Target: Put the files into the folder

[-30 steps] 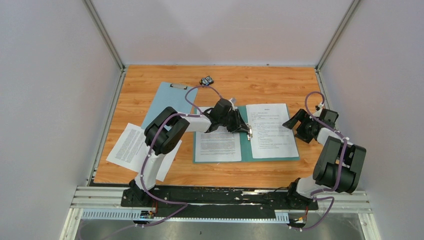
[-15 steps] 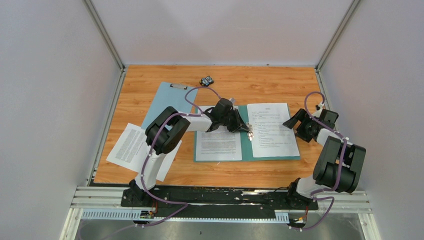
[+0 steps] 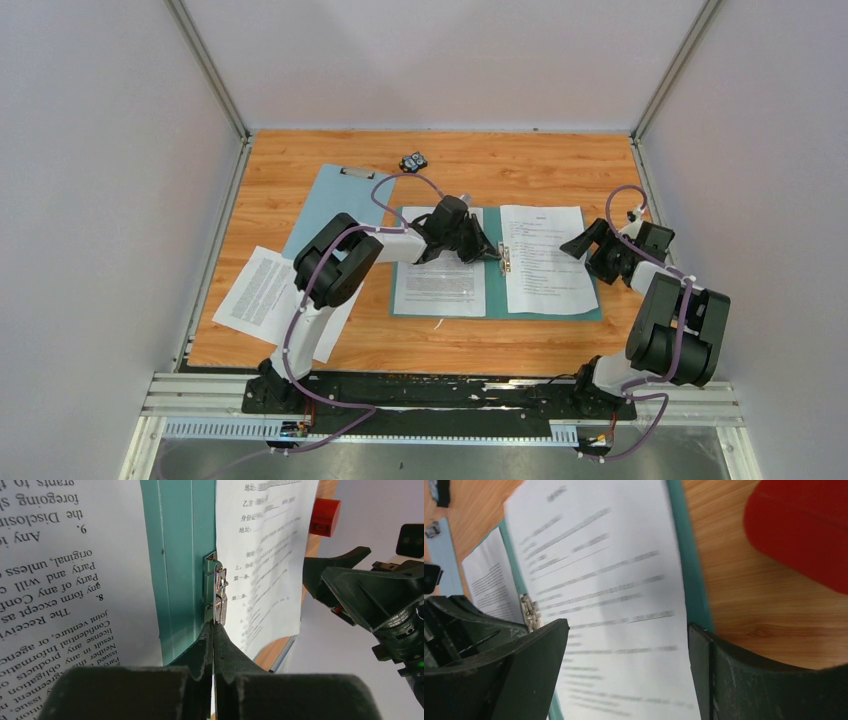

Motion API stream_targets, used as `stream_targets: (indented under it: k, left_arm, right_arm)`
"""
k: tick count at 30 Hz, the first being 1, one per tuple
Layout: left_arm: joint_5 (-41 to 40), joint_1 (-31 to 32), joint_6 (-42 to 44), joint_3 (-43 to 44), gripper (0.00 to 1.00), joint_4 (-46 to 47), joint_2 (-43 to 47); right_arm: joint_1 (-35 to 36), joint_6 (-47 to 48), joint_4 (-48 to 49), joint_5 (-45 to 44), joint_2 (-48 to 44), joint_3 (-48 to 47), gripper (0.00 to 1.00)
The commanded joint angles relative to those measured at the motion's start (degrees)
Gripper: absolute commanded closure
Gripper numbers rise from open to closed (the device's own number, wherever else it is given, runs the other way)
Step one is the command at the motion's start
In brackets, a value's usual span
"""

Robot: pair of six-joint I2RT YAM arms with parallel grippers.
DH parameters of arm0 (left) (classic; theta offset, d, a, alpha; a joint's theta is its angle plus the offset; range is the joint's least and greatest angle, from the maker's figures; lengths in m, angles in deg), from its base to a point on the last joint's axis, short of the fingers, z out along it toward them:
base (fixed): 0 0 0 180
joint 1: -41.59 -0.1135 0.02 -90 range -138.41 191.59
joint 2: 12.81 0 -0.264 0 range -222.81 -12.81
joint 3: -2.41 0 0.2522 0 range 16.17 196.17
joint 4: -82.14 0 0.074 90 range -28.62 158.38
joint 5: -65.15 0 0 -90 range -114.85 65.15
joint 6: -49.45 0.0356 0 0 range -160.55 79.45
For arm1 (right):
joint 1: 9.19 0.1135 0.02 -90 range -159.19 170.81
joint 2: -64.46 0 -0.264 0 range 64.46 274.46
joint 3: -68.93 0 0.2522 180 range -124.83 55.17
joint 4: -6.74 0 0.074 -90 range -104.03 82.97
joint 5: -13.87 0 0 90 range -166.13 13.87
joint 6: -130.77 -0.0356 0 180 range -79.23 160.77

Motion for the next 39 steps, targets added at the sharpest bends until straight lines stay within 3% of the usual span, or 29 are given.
stream_targets:
  k: [1, 8, 18, 28, 39]
  left_arm:
    - [2.54, 1.5, -1.6, 0.84, 1.0, 5.73, 0.41]
    - [2.54, 1.37, -0.81, -0.28, 1.0, 5.24, -0.08]
    - [-1.93, -1.53, 4.84, -3.62, 1.0, -0.61, 3.24]
    - [-1.18, -3.14, 5.67, -6.64, 1.0, 0.25, 5.33]
    - [-0.83, -5.76, 5.95, -12.71, 1.0, 3.57, 6.97]
  right_arm:
    - [1.17, -3.11, -0.09, 7.95, 0.37, 2.83, 0.12]
    - [1.21, -3.27, -0.7, 8.39, -0.97, 2.74, 0.12]
    - [1.3, 3.18, -15.93, -12.02, -6.44, -4.14, 0.1]
    - [1.78, 3.34, -14.44, -11.55, -2.62, -3.0, 0.1]
    - [7.7, 2.61, -14.5, -13.58, -1.04, -1.65, 0.1]
